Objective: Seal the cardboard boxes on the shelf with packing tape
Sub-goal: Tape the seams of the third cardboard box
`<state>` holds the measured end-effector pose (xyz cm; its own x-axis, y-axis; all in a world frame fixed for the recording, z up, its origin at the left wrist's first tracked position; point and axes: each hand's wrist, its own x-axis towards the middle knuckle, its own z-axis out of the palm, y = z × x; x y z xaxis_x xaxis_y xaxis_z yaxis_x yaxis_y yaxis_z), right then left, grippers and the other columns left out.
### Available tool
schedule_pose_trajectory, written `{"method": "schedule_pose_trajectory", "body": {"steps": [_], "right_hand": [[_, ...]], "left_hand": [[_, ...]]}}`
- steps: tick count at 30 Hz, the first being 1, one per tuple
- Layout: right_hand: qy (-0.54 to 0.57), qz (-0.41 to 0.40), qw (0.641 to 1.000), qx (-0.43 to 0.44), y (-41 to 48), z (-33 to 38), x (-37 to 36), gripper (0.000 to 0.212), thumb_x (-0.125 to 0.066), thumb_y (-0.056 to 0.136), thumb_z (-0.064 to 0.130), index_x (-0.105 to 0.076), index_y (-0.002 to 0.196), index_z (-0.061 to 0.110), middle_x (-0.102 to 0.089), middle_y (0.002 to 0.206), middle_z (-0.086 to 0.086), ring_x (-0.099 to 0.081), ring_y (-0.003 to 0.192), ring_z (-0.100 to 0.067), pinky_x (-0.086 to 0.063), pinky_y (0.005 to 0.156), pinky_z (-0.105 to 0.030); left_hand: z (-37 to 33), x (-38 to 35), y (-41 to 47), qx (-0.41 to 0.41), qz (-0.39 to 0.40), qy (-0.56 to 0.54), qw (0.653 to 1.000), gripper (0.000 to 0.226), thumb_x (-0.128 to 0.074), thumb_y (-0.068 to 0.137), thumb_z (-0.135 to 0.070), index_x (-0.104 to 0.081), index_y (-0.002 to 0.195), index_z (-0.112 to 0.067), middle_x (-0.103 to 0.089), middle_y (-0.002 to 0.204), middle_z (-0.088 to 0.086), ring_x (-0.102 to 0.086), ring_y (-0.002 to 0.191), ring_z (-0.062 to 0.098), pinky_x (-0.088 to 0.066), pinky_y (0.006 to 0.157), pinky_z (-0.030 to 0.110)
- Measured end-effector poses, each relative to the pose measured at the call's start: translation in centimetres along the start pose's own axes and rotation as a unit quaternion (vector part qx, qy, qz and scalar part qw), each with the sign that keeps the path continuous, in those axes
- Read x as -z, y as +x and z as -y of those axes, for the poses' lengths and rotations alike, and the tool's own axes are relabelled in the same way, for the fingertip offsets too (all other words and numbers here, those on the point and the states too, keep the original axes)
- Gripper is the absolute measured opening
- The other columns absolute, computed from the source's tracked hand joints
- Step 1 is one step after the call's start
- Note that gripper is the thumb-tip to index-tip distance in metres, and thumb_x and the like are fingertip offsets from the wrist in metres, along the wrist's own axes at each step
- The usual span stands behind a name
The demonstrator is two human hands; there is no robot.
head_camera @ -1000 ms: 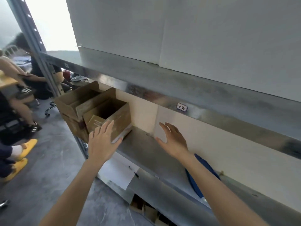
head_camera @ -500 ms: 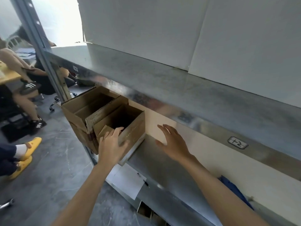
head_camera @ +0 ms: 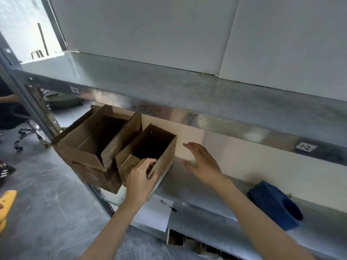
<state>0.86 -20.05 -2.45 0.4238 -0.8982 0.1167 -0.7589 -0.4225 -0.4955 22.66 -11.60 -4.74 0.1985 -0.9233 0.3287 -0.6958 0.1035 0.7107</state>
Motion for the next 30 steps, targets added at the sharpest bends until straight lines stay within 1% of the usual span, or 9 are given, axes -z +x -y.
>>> {"method": "schedule_pose_trajectory", "body": {"steps": [2,6,9,11,16,18,20,25,30], "right_hand": [[-0.001,-0.014,1.000,-0.008,-1.0,0.1,0.1,0.059,-0.053,0.098,0.036,-0.027,0.151,0.033,-0.022,0.158,0.011,-0.019,0.143,-0.007,-0.026,0.111,-0.026],[0.007,-0.059,0.998,-0.024,-3.1,-0.6,0.3,0.062,-0.059,0.095,0.029,-0.030,0.150,0.030,-0.028,0.155,0.008,-0.027,0.139,-0.009,-0.032,0.107,-0.022],[0.007,-0.084,0.996,-0.027,-4.8,-1.3,0.4,0.063,-0.063,0.092,0.028,-0.035,0.148,0.030,-0.035,0.150,0.009,-0.036,0.133,-0.007,-0.036,0.101,-0.020],[0.004,-0.100,0.995,-0.028,-5.9,-1.8,0.7,0.057,-0.066,0.091,0.030,-0.042,0.143,0.031,-0.038,0.145,0.010,-0.041,0.128,-0.007,-0.040,0.099,-0.020],[-0.007,-0.138,0.989,-0.046,-8.7,-3.5,1.8,0.030,-0.072,0.086,0.027,-0.063,0.115,0.023,-0.045,0.136,0.007,-0.052,0.117,-0.010,-0.051,0.089,-0.032],[-0.017,-0.147,0.988,-0.053,-9.8,-4.3,2.3,0.021,-0.074,0.085,0.025,-0.067,0.104,0.022,-0.047,0.134,0.006,-0.055,0.113,-0.012,-0.054,0.083,-0.036],[-0.020,-0.152,0.986,-0.066,-10.9,-5.0,2.9,0.014,-0.074,0.084,0.023,-0.067,0.096,0.022,-0.049,0.131,0.007,-0.058,0.108,-0.012,-0.054,0.080,-0.035],[-0.026,-0.167,0.981,-0.091,-13.7,-6.3,4.5,0.014,-0.076,0.082,0.024,-0.065,0.089,0.023,-0.052,0.128,0.007,-0.062,0.096,-0.013,-0.054,0.080,-0.034],[-0.014,-0.163,0.982,-0.096,-15.2,-6.8,5.4,0.012,-0.076,0.082,0.023,-0.066,0.088,0.023,-0.049,0.131,0.012,-0.062,0.092,-0.007,-0.053,0.084,-0.034]], "left_hand": [[0.5,0.3,-0.2,-0.039,0.016,-0.017,0.999,0.031,-0.074,0.082,0.000,-0.069,0.109,-0.016,-0.065,0.094,-0.016,-0.059,0.089,-0.004,-0.042,0.073,0.001],[1.0,0.5,-0.3,-0.106,0.045,-0.048,0.992,0.026,-0.074,0.082,0.002,-0.070,0.103,-0.013,-0.067,0.093,-0.013,-0.057,0.095,-0.014,-0.041,0.075,0.002],[1.1,0.2,-0.2,-0.138,0.078,-0.071,0.985,0.028,-0.073,0.082,0.003,-0.070,0.101,-0.017,-0.068,0.096,-0.014,-0.061,0.094,-0.006,-0.045,0.078,0.007],[0.9,-0.4,0.0,-0.157,0.107,-0.093,0.977,0.031,-0.072,0.083,0.003,-0.070,0.101,-0.021,-0.067,0.097,-0.016,-0.063,0.095,-0.002,-0.048,0.080,0.012],[-0.6,-2.4,0.7,-0.180,0.163,-0.122,0.962,0.029,-0.074,0.085,-0.003,-0.070,0.103,-0.025,-0.066,0.101,-0.017,-0.062,0.100,-0.002,-0.051,0.082,0.016],[-1.5,-3.4,1.0,-0.191,0.184,-0.127,0.956,0.029,-0.075,0.084,-0.004,-0.070,0.102,-0.027,-0.065,0.100,-0.020,-0.061,0.100,-0.004,-0.049,0.083,0.012],[-2.4,-4.4,1.4,-0.199,0.203,-0.135,0.949,0.030,-0.075,0.083,-0.003,-0.071,0.100,-0.027,-0.066,0.099,-0.021,-0.062,0.099,-0.005,-0.047,0.084,0.009],[-4.5,-6.7,1.6,-0.201,0.240,-0.160,0.936,0.027,-0.075,0.083,-0.001,-0.074,0.100,-0.021,-0.070,0.100,-0.015,-0.063,0.100,-0.001,-0.048,0.087,0.013],[-5.7,-7.7,1.1,-0.195,0.265,-0.155,0.932,0.030,-0.076,0.082,-0.004,-0.072,0.101,-0.027,-0.068,0.101,-0.021,-0.062,0.101,-0.004,-0.047,0.088,0.010]]}}
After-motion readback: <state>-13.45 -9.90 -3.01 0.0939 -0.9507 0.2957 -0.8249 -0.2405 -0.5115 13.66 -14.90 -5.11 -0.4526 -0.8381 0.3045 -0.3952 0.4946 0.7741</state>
